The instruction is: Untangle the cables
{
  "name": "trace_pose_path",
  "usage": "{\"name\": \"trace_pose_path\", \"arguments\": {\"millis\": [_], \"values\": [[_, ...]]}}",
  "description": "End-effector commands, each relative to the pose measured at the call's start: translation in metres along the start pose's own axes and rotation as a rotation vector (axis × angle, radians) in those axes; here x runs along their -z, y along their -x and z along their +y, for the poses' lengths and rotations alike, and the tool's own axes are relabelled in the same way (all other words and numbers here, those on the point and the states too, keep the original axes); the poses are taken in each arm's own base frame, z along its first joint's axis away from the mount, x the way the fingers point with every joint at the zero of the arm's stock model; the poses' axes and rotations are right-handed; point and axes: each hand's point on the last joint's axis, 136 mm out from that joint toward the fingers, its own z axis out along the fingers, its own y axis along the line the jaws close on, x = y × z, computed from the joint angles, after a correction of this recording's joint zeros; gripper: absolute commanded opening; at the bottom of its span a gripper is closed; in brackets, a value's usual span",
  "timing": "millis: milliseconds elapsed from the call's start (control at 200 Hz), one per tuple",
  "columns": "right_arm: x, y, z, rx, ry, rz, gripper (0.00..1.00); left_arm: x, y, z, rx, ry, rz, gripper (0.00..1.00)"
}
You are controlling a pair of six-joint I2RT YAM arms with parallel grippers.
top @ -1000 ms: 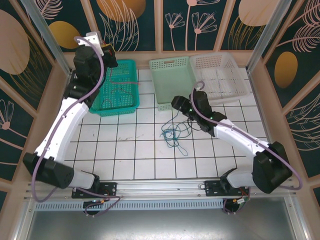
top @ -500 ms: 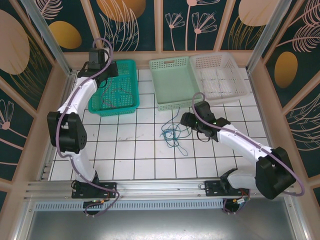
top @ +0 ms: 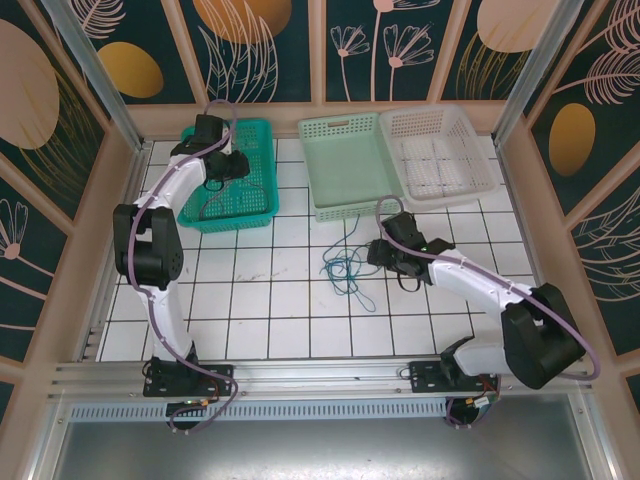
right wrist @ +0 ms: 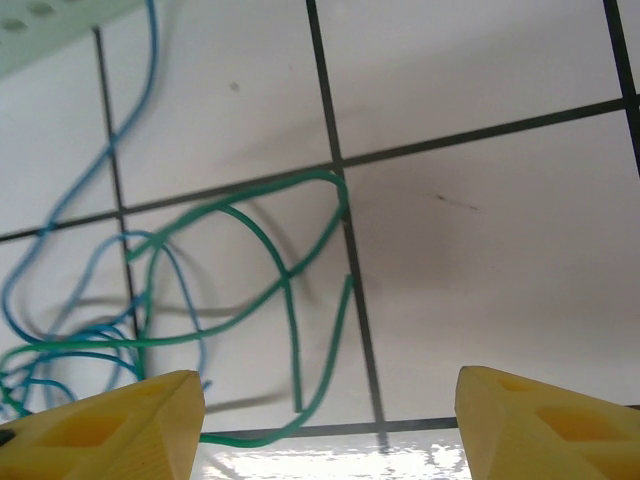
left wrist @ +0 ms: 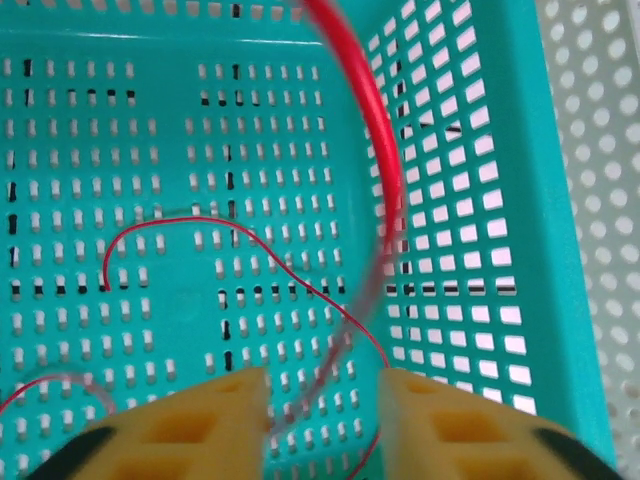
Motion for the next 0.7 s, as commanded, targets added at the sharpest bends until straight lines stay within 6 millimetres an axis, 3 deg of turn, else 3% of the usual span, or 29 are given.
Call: {"name": "trace_pose_path", "arguments": {"millis": [0, 130, 210, 375, 485, 505, 696], "values": [[-0.008, -0.003, -0.018, 0.066, -0.077, 0.013, 0.68, 0.007, -0.005, -0.004, 0.032, -0.021, 0.027, 0.55], [-0.02, 0.006, -0.027, 0.073, -0.102, 0.004, 0.68, 0.03, 0.01, -0.019, 0.011, -0.074, -0.026, 0.74], [-0.026, 0.015, -0.023, 0.072, -0.094, -0.015, 0.69, 0.048, 0.018, -0.026, 0.002, -0.09, -0.063, 0.98], [-0.043, 0.026, -0.016, 0.075, -0.085, -0.029, 0.69, 0.086, 0.022, -0.035, 0.002, -0.114, -0.142, 0.98], [-0.052, 0.034, -0.006, 0.08, -0.055, -0.041, 0.69, 0.097, 0.009, -0.044, -0.013, -0.135, -0.152, 0.99], [-0.053, 0.035, -0.006, 0.078, -0.058, -0.045, 0.69, 0.108, 0.01, -0.049, -0.022, -0.146, -0.173, 0.99], [-0.058, 0.045, -0.001, 0.086, -0.045, -0.083, 0.69, 0.121, -0.035, -0.098, -0.137, -0.237, -0.144, 0.99]]}}
